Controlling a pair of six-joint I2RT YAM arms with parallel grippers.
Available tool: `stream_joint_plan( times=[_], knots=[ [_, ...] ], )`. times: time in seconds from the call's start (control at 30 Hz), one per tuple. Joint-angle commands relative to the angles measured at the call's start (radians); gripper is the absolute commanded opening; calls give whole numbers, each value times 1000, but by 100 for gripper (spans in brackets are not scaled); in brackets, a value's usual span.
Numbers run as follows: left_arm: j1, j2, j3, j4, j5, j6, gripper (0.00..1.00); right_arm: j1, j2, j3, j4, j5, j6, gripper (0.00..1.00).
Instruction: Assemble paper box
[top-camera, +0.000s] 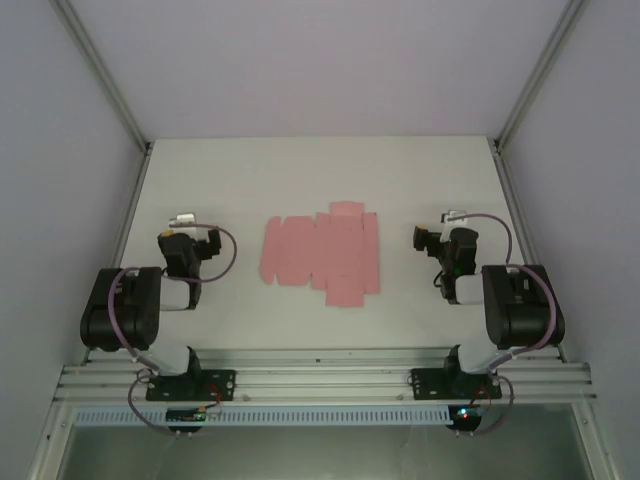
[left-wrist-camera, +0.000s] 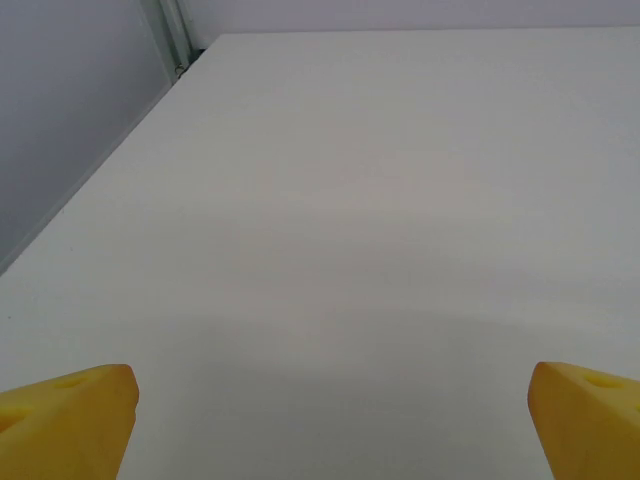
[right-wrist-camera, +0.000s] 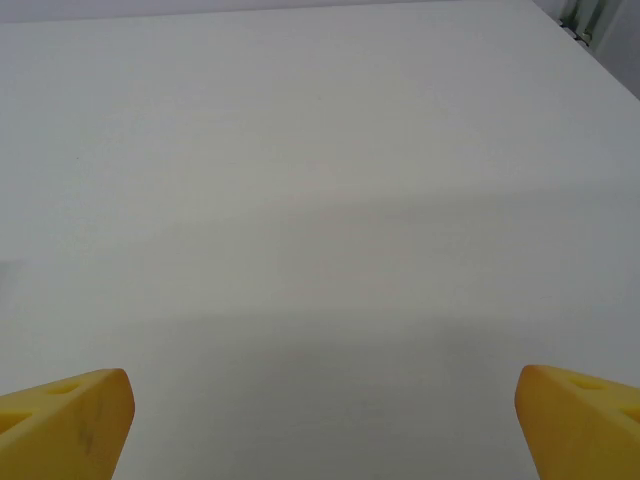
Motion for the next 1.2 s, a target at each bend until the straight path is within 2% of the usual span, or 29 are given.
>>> stream_joint_plan(
  times=[0.0,1.0,1.07,1.17],
  knots=[
    [4,-7,23,3,22,-17,100,6,-1,13,-15,9,0,100],
    [4,-7,24,-1,24,-19,100,6,-1,14,-13,10,-1,100],
    [6,-12,27,1,19,-18,100,8,-15,16,-6,50,-7,100],
    [2,-83,68,-136,13,-15,100,29,-96,58,-144,77,-24,100]
  ],
)
